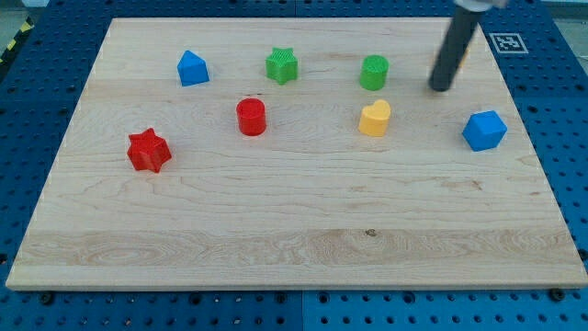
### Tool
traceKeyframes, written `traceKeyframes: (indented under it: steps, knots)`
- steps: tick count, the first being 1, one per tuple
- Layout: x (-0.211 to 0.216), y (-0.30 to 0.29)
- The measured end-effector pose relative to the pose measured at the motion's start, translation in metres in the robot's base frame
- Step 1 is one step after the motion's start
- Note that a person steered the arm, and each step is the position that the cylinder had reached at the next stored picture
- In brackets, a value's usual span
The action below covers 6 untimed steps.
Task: Push the green circle into the green star
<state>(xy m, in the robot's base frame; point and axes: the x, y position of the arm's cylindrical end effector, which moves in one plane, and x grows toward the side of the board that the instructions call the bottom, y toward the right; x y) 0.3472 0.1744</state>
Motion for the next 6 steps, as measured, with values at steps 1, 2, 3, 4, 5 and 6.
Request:
traceKeyframes:
  steps: [1, 2, 3, 4, 5, 6]
  knots:
    - [-0.008, -0.050]
    - [-0.025, -0.103]
    - [-0.043, -0.083]
    - [-0.082, -0.060]
    - [-0.084, -0.075]
    - [-0.059, -0.107]
